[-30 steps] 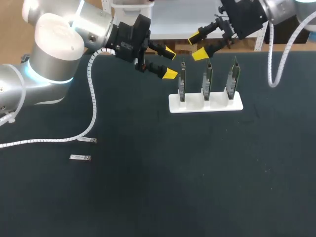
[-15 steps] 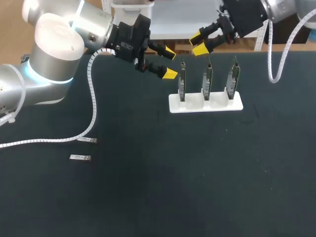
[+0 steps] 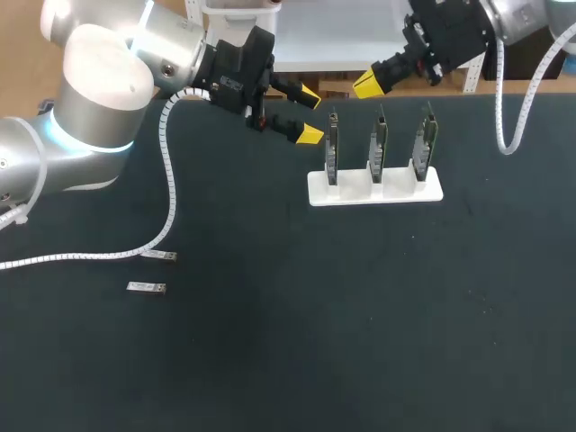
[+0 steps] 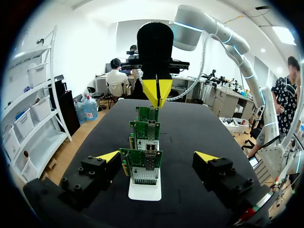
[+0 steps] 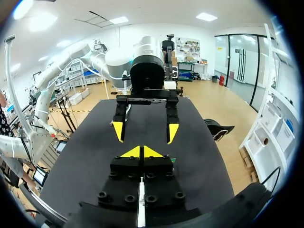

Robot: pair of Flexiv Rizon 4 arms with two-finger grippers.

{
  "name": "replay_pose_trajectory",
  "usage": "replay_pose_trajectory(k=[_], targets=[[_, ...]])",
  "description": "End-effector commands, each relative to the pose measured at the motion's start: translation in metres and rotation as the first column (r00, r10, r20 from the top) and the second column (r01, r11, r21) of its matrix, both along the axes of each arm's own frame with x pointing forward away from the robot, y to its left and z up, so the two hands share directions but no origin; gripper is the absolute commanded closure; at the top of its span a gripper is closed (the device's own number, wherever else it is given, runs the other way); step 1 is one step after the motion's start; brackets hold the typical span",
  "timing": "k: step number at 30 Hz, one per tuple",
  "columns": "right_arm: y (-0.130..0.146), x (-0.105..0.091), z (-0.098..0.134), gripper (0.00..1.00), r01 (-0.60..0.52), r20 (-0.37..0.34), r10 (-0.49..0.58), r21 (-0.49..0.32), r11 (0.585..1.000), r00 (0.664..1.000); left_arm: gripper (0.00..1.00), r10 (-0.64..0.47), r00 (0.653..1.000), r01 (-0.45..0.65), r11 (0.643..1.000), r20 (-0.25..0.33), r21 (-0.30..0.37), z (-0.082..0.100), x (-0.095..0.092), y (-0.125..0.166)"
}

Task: Pick up the optical module with the left hand, and insert it into the network port with the right hand.

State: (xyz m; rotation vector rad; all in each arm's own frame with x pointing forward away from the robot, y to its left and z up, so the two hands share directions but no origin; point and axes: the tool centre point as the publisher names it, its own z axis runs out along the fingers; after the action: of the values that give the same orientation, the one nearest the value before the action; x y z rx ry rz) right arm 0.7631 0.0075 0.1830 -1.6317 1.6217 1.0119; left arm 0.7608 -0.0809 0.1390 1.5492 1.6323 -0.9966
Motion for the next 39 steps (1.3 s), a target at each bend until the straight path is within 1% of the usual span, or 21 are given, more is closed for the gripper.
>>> replay_pose_trajectory(k=[1,14,26,30,39], targets=[[-0.003,-0.009,0.0,1.0,0.024,0.015,-0.024,0.005,1.0,1.0,0.0,-0.002,1.0,0.002,1.0,-0.003,0.005,0.0,0.002,-0.001],[0.001,-0.01,0.0,1.0,0.03,0.023,-0.031,0.03,0.999,0.999,0.0,-0.002,1.0,0.002,1.0,-0.003,0.005,0.0,0.002,-0.001],[0.007,-0.01,-0.002,1.0,0.01,0.034,-0.011,0.028,1.0,0.999,0.0,-0.002,1.0,0.002,1.0,-0.003,0.005,0.0,0.002,-0.001],[0.013,-0.006,-0.001,1.0,0.003,0.035,-0.004,0.03,1.0,0.999,0.0,-0.002,1.0,0.002,1.0,-0.003,0.005,0.0,0.002,-0.001],[0.026,0.001,-0.011,1.0,-0.014,0.015,0.014,0.01,1.0,1.0,0.0,-0.002,1.0,0.002,1.0,-0.003,0.005,0.0,0.002,-0.001]])
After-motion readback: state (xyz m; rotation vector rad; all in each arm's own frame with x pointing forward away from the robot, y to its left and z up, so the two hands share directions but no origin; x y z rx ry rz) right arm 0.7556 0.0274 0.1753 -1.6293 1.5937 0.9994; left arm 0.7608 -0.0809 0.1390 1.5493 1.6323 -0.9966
